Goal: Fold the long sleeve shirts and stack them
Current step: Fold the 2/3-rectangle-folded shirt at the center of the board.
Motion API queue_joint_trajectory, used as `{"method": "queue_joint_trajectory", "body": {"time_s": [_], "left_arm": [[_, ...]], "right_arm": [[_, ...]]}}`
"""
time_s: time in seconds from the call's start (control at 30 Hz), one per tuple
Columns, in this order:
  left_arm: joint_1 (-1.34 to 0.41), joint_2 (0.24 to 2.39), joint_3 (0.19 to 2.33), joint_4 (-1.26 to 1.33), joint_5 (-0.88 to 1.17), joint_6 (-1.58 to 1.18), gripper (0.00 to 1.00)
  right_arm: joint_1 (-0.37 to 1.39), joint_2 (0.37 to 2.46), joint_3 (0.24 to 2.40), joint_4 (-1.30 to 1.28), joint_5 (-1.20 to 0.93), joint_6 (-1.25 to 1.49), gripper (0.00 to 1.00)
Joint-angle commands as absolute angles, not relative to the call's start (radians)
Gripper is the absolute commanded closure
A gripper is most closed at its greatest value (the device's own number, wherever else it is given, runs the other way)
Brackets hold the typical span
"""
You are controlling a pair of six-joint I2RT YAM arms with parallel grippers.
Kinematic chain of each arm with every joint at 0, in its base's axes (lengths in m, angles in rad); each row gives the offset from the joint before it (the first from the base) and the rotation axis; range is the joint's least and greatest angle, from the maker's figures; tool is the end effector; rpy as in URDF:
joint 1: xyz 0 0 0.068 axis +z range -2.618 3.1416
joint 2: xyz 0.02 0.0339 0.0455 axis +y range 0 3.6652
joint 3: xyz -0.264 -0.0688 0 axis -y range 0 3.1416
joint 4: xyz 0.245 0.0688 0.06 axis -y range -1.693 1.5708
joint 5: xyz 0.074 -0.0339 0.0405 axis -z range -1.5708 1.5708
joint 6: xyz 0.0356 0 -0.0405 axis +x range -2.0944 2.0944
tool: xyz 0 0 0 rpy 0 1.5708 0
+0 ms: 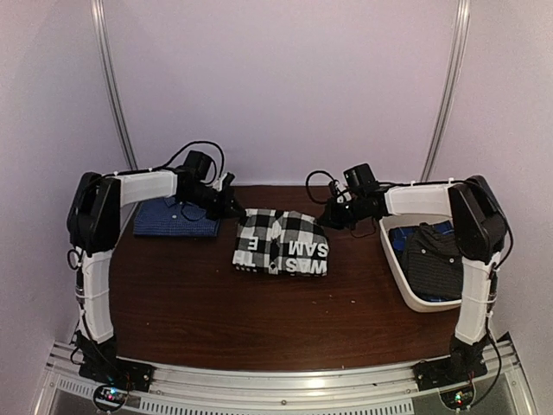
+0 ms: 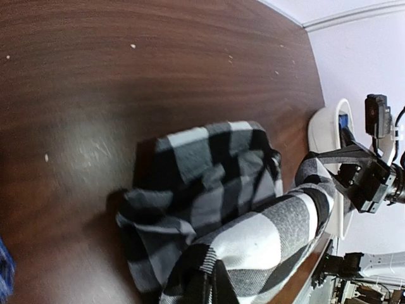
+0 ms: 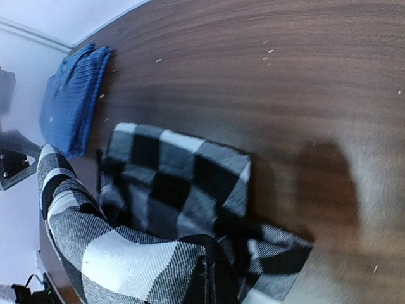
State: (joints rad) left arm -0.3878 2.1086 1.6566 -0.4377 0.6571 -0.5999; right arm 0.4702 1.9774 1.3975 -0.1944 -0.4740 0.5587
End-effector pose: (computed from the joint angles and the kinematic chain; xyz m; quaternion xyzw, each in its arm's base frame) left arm 0.4233 -0.1964 0.2078 0.0127 0.8986 -0.4177 0.1342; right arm 0.3829 0.2128 0.1980 -0.0513 0.8991 0.3739 0.2217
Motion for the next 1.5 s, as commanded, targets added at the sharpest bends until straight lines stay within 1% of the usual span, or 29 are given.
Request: {"method": "queue_joint_trajectory", "body": {"time_s": [0.0, 0.07, 0.2, 0.3, 0.43, 0.5, 0.57, 0.67, 0.87, 1.13, 1.27, 1.43, 1.47], "left_arm": [[-0.385, 2.306, 1.839, -0.396, 0.730, -0.575, 1.00], [-0.385, 2.345, 1.868, -0.373, 0.728, -0.595, 1.00], [-0.389, 2.331, 1.779, -0.305, 0.720, -0.637, 1.00], [-0.406, 2.233, 1.621, -0.223, 0.687, -0.674, 1.00], [-0.440, 2.064, 1.434, -0.149, 0.619, -0.728, 1.00], [-0.468, 1.978, 1.374, -0.131, 0.579, -0.761, 1.00], [-0.485, 1.939, 1.343, -0.128, 0.551, -0.780, 1.00], [-0.487, 1.925, 1.345, -0.129, 0.527, -0.789, 1.00], [-0.459, 2.011, 1.449, -0.166, 0.533, -0.768, 1.00], [-0.380, 2.080, 1.449, -0.147, 0.504, -0.781, 1.00], [-0.361, 2.162, 1.508, -0.165, 0.511, -0.762, 1.00], [-0.357, 2.217, 1.557, -0.202, 0.468, -0.757, 1.00], [-0.356, 2.223, 1.559, -0.206, 0.452, -0.759, 1.00]], "right_arm": [[0.437, 2.146, 1.555, -0.191, -0.427, 0.522, 1.00], [0.433, 2.197, 1.588, -0.197, -0.407, 0.509, 1.00], [0.436, 2.238, 1.604, -0.192, -0.416, 0.495, 1.00], [0.449, 2.214, 1.591, -0.218, -0.385, 0.461, 1.00], [0.471, 2.117, 1.529, -0.218, -0.331, 0.427, 1.00], [0.481, 2.067, 1.501, -0.224, -0.303, 0.405, 1.00], [0.483, 2.020, 1.461, -0.210, -0.281, 0.396, 1.00], [0.482, 1.986, 1.421, -0.187, -0.240, 0.387, 1.00], [0.461, 2.007, 1.441, -0.145, -0.233, 0.381, 1.00], [0.449, 2.153, 1.623, -0.159, -0.269, 0.398, 1.00], [0.444, 2.229, 1.712, -0.173, -0.262, 0.420, 1.00], [0.425, 2.299, 1.813, -0.197, -0.263, 0.421, 1.00], [0.422, 2.302, 1.830, -0.205, -0.265, 0.422, 0.94]]}}
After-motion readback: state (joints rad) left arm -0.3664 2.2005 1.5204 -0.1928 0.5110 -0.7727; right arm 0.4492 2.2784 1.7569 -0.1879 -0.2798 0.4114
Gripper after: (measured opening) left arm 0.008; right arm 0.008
